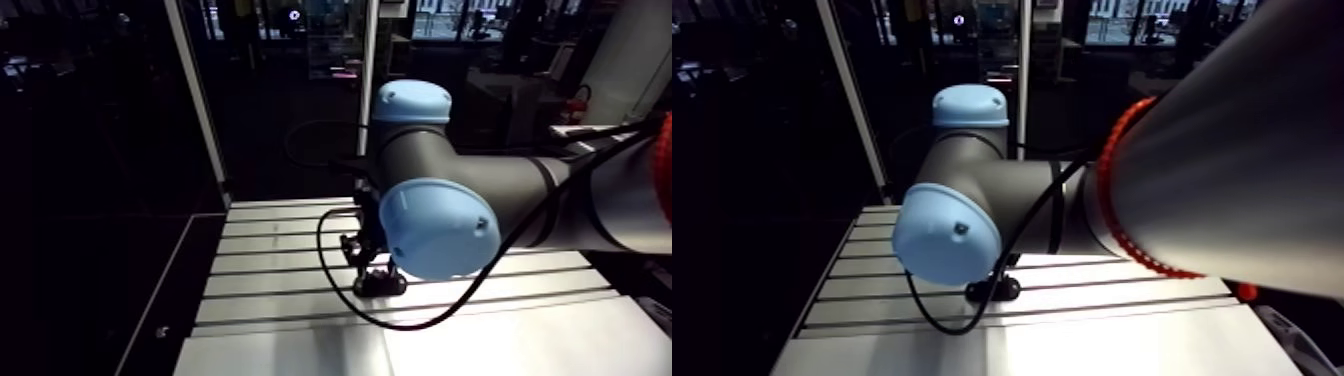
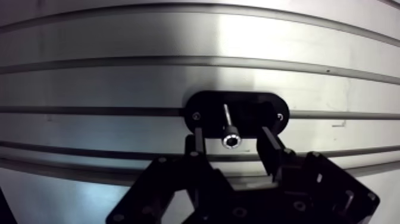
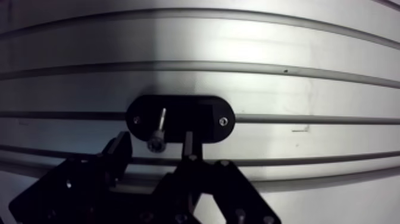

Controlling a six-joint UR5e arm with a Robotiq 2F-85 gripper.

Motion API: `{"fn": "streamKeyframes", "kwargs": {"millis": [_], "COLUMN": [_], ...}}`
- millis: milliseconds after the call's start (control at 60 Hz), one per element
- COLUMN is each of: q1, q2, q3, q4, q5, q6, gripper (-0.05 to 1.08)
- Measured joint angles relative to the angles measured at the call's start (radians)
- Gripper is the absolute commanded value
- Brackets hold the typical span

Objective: Pick up the M10 bolt and insert it into the hole until fully seated.

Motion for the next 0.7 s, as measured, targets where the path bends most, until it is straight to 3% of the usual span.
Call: {"fn": "streamKeyframes", "kwargs": {"millis": [700], "q1": [0.0], "q2": [0.009], "q3": [-0.001], "q4": [0.0], "q5": [0.001], "q6": [0.002], "gripper": [0.57]}}
